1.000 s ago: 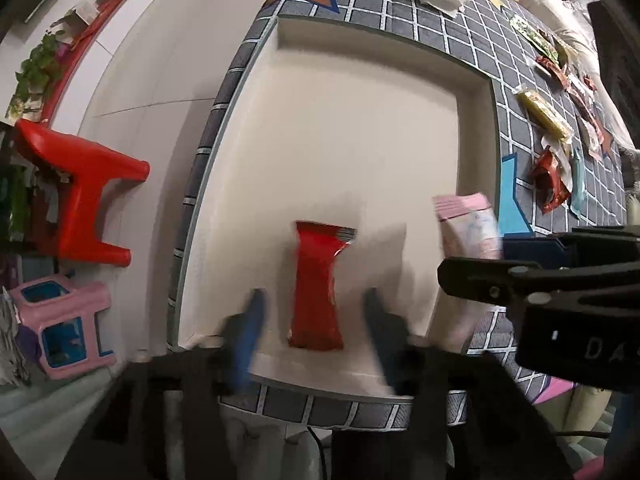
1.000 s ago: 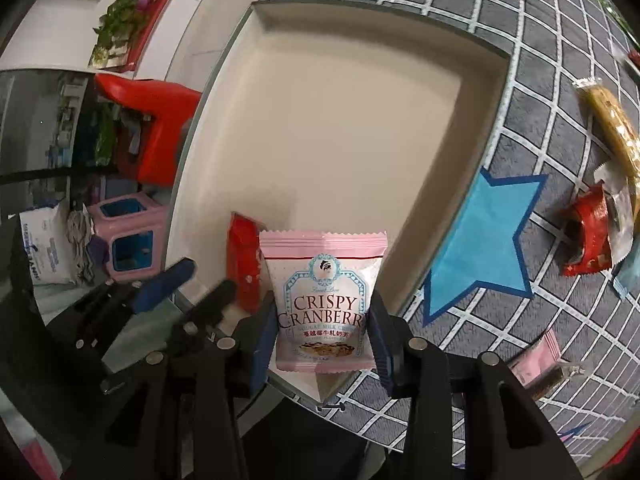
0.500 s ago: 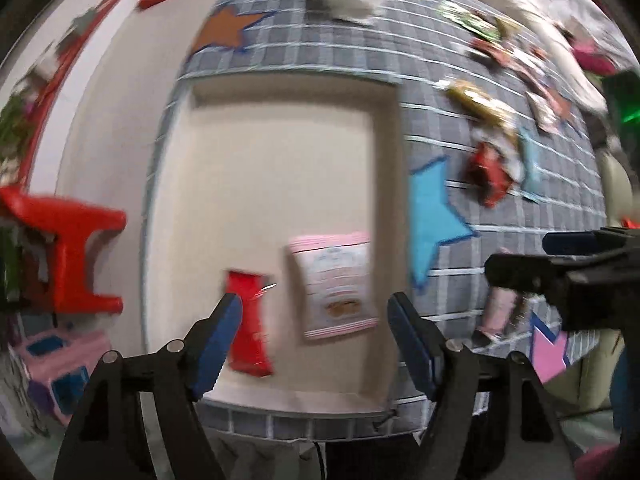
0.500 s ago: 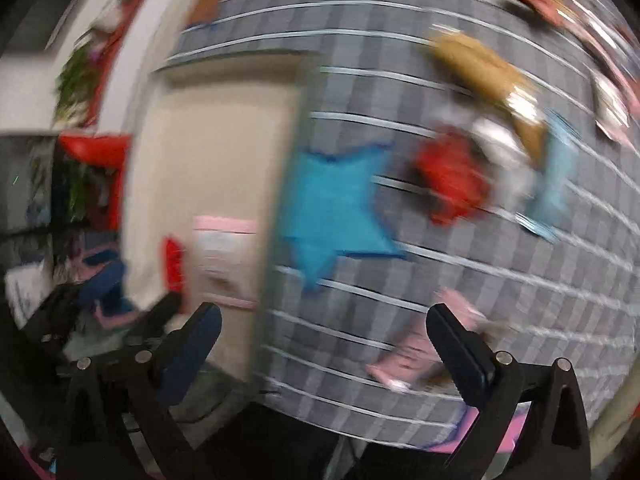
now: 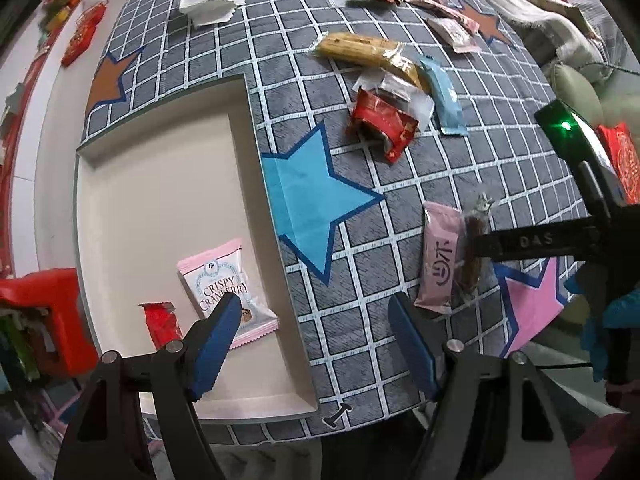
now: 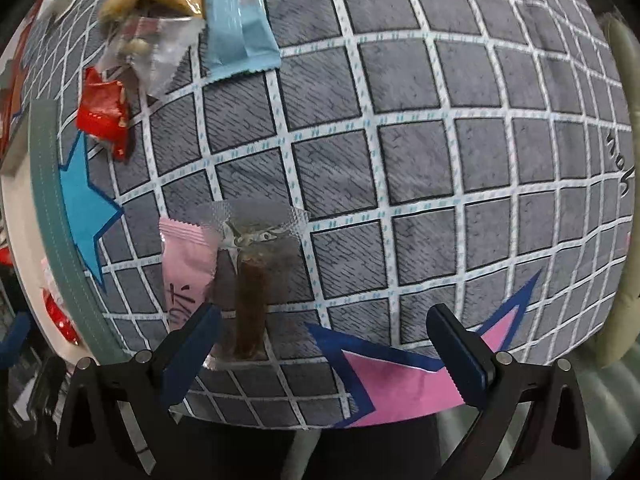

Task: Organize snacks
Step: 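Grasp the pink packet with the left gripper while the right grasps the jerky stick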

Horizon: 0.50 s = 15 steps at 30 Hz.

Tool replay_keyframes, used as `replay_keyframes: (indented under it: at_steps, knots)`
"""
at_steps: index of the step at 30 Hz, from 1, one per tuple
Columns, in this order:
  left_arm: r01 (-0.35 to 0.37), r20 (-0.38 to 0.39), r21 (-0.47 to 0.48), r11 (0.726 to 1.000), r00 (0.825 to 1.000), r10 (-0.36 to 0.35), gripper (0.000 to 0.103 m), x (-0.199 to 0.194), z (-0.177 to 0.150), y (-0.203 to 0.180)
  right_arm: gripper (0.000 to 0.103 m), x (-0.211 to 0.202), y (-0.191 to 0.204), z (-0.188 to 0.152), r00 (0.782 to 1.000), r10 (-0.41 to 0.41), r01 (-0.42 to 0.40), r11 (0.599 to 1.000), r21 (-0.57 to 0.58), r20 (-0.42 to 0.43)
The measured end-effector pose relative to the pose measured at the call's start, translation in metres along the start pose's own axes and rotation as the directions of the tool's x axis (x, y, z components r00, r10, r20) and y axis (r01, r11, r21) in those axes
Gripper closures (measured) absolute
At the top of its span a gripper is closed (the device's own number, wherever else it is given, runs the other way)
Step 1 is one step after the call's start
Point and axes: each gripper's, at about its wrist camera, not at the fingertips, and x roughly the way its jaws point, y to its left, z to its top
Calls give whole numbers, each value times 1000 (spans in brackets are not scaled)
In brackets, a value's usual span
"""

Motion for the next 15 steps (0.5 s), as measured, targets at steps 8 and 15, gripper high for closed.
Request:
replay_keyframes:
  at_steps: [8, 15]
  knots:
    - [-9, -34, 35, 999, 999, 10, 24, 9, -2, -14, 0, 18, 3, -11, 998, -64, 65, 997, -50, 30]
    - [21, -57, 89, 996, 998, -16, 24, 25, 2, -48, 0, 19, -56, -22, 997, -62, 63, 998, -7, 36]
